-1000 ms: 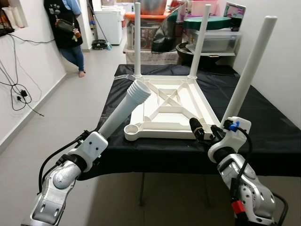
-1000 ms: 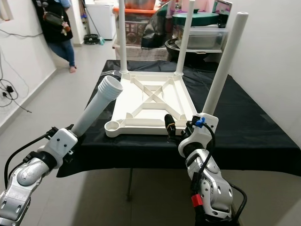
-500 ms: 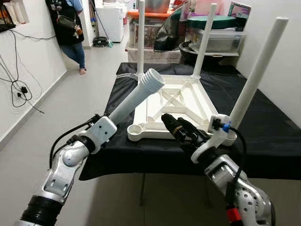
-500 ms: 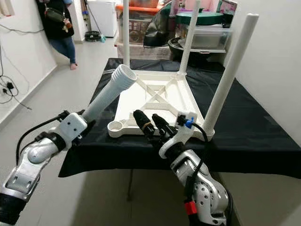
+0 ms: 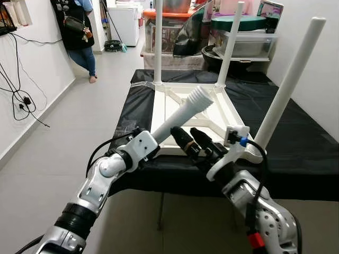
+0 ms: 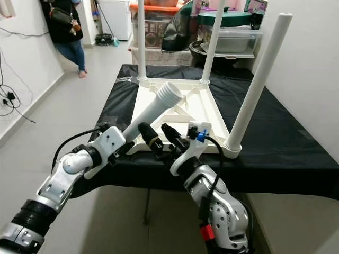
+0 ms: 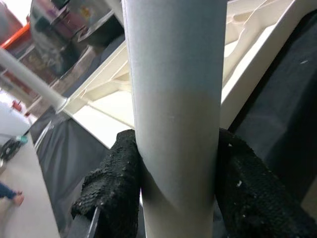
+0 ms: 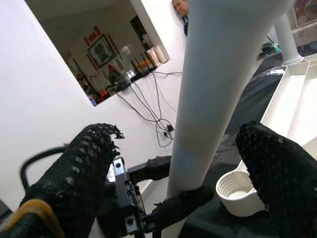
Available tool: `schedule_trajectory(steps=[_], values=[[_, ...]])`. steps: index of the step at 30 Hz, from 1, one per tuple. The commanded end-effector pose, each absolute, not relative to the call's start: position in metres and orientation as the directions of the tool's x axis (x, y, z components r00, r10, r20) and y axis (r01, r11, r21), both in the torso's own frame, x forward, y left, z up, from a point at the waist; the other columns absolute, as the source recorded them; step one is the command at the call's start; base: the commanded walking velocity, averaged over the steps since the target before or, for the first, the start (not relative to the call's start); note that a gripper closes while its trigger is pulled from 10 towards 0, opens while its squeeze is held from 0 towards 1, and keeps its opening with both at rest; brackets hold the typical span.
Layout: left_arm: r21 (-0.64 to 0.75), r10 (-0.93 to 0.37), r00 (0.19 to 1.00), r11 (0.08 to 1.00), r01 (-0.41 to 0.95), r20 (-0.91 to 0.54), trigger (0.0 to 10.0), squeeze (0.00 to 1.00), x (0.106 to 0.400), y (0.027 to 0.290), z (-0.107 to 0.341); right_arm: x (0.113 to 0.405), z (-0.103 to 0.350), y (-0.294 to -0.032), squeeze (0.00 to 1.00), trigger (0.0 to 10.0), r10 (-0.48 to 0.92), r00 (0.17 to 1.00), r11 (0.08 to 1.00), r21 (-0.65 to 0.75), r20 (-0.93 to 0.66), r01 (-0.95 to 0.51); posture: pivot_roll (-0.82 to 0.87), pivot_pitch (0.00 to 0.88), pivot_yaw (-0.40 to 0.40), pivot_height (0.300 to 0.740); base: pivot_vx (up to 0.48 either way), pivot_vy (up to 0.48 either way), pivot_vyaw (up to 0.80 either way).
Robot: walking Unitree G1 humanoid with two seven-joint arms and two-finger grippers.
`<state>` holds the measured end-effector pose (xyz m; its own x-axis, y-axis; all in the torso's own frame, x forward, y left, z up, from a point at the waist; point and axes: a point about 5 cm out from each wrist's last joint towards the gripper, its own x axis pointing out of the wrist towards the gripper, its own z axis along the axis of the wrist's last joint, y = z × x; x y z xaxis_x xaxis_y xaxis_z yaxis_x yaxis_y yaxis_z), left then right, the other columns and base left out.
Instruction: Building children table
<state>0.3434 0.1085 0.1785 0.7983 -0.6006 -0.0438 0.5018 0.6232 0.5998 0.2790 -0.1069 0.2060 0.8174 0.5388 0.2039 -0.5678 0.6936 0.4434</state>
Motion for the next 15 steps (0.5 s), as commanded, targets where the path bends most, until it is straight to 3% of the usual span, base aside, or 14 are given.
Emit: schedule_trajectory(steps=[1, 15], values=[[0.604, -0.630, 0.775, 0.602, 0.523, -0.043, 10.0, 0.00, 0.342, 0.103, 0.178, 0.282, 0.204, -0.108, 0.00, 10.0, 0.528, 0.826, 0.706, 0.439, 0.198, -0.556, 0.04, 0.000, -0.045, 0.740, 0.000, 0.000, 0.00], [0.587, -0.679, 0.733, 0.575, 0.570, -0.046, 10.0, 0.00, 0.333, 0.094, 0.171, 0.294, 0.200, -0.119, 0.00, 10.0, 0.419, 0.889, 0.762, 0.462, 0.184, -0.455, 0.04, 0.000, -0.048, 0.740, 0.000, 0.000, 0.00]])
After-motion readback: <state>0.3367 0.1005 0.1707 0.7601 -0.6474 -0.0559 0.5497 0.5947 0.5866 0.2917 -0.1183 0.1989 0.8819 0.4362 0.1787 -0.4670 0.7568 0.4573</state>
